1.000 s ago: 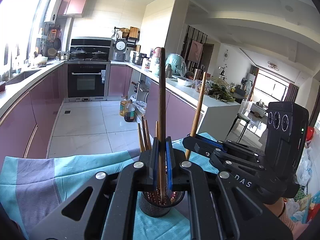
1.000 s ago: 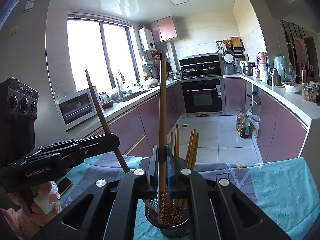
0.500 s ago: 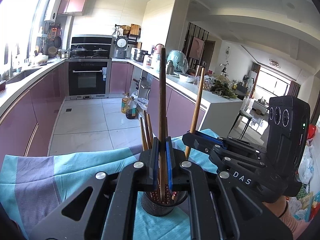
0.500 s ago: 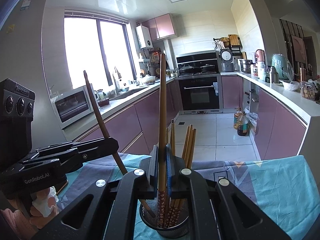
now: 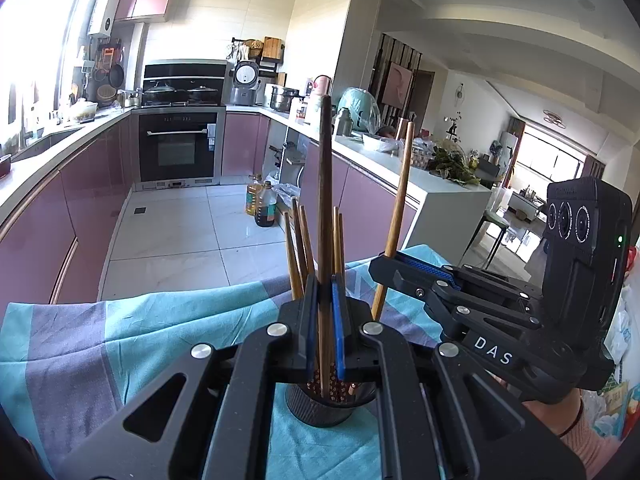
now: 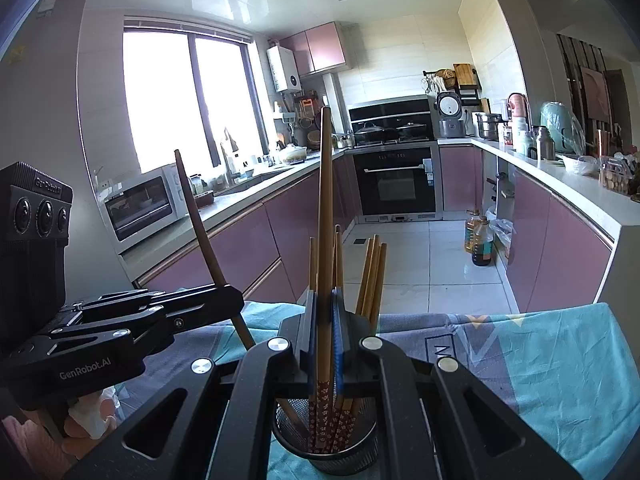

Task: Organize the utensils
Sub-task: 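Lower the chopstick into the mesh cup with the right tool while the left tool lowers its own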

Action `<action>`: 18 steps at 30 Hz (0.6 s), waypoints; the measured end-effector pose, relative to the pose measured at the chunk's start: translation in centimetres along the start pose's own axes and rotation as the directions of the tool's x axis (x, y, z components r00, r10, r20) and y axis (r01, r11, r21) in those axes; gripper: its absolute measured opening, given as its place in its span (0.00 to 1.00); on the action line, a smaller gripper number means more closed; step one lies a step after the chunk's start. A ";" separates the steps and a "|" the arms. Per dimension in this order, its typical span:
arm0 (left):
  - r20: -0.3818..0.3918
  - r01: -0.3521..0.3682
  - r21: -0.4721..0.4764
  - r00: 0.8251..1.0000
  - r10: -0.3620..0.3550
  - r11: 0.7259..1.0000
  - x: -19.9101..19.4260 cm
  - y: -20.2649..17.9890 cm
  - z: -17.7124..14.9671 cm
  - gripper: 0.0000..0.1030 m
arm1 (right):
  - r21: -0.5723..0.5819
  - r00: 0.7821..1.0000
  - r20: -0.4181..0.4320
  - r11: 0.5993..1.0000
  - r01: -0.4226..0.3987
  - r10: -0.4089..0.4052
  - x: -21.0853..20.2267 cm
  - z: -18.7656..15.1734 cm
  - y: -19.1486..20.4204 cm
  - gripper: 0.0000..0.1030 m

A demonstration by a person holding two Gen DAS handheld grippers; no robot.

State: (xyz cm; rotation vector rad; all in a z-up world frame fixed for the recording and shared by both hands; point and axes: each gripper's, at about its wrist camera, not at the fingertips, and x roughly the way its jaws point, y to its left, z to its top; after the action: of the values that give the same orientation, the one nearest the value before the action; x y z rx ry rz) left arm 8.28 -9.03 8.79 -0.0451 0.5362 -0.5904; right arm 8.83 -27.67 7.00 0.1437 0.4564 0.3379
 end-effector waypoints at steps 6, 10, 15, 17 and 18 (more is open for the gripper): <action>-0.021 -0.003 0.000 1.000 0.003 1.000 0.7 0.1 0.1 0.07 | 0.002 1.000 -0.013 1.000 0.002 -0.002 0.4 -0.4 -0.1 0.06; -0.032 -0.003 0.000 0.999 0.003 1.000 1.0 0.2 0.0 0.07 | 0.006 1.000 -0.022 1.000 0.002 -0.002 0.9 -0.5 -0.3 0.06; -0.047 -0.001 0.006 0.999 0.001 1.000 1.5 0.3 0.3 0.07 | 0.007 0.999 -0.033 1.000 0.000 0.000 1.1 -0.8 -0.4 0.06; -0.055 -0.001 0.008 0.998 0.002 1.000 1.8 0.3 0.4 0.07 | 0.007 0.999 -0.038 1.000 -0.002 0.002 1.1 -1.1 -0.5 0.06; -0.059 -0.002 0.009 0.998 0.002 1.000 2.0 0.3 0.4 0.07 | 0.007 0.999 -0.041 1.000 -0.002 0.002 1.2 -1.1 -0.4 0.06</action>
State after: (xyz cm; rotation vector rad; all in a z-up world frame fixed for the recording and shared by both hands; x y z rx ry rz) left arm 10.00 -9.92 8.20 -0.0191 0.5907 -0.5936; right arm 9.44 -27.61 5.40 0.1442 0.4975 0.3418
